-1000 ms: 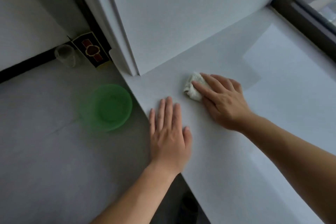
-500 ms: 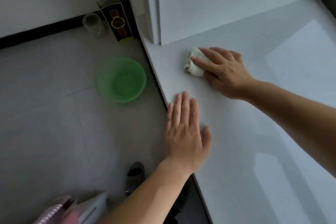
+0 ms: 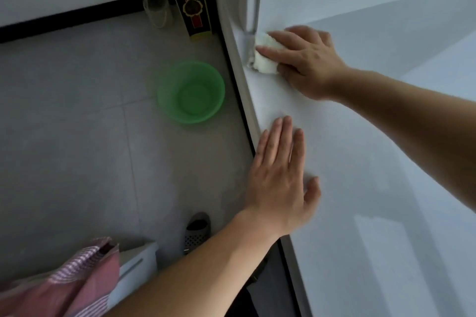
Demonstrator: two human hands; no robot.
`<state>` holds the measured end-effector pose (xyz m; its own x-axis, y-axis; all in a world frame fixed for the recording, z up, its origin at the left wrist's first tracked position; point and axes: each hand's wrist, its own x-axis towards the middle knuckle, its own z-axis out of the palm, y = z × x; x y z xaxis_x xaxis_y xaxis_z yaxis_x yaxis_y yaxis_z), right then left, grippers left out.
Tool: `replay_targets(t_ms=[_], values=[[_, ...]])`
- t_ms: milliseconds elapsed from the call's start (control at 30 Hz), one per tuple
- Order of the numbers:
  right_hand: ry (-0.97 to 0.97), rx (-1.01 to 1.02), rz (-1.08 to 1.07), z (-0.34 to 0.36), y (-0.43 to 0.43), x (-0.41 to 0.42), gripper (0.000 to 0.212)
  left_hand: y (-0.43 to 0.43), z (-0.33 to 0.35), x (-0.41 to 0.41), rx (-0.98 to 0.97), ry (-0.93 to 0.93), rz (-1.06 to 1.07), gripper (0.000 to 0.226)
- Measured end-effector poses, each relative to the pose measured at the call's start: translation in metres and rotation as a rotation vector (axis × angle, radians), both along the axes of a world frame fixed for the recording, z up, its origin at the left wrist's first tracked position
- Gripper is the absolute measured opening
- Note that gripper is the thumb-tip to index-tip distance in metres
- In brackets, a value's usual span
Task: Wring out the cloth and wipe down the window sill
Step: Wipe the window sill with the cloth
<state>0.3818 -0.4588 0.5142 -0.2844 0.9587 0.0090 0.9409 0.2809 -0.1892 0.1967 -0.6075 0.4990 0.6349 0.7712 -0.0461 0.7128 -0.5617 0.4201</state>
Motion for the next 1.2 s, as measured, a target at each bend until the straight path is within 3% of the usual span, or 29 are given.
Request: replay_targets(t_ms=[100, 267, 333, 533, 700, 1033, 1133, 1200], values=[[0.013, 0.014, 0.013, -0.002, 0.011, -0.012, 0.049, -0.002, -0.006, -0.003, 0.018, -0.028, -0.005, 0.080], [0.005, -0.007, 0.256, -0.003, -0.044, 0.015, 0.046, -0.008, -0.006, -0.005, 0.007, -0.050, 0.014, 0.079], [0.000, -0.010, 0.226, -0.005, -0.063, 0.035, 0.045, -0.007, -0.005, -0.006, 0.005, -0.049, 0.025, 0.077], [0.097, 0.097, -0.570, -0.015, -0.104, 0.044, 0.045, 0.011, 0.003, -0.003, 0.002, -0.010, 0.043, 0.070], [0.127, 0.108, -0.596, -0.020, -0.122, 0.049, 0.046, 0.079, 0.012, 0.033, 0.037, 0.048, -0.057, 0.054], [0.060, 0.039, -1.466, -0.011, -0.109, 0.248, 0.043, 0.175, 0.017, 0.150, 0.150, 0.115, -0.511, 0.064], [0.119, 0.015, -1.587, -0.012, -0.091, 0.257, 0.046, 0.195, 0.013, 0.189, 0.146, 0.112, -0.634, 0.068], [0.092, 0.023, -1.524, -0.015, -0.083, 0.251, 0.048, 0.203, 0.008, 0.205, 0.142, 0.120, -0.690, 0.068]])
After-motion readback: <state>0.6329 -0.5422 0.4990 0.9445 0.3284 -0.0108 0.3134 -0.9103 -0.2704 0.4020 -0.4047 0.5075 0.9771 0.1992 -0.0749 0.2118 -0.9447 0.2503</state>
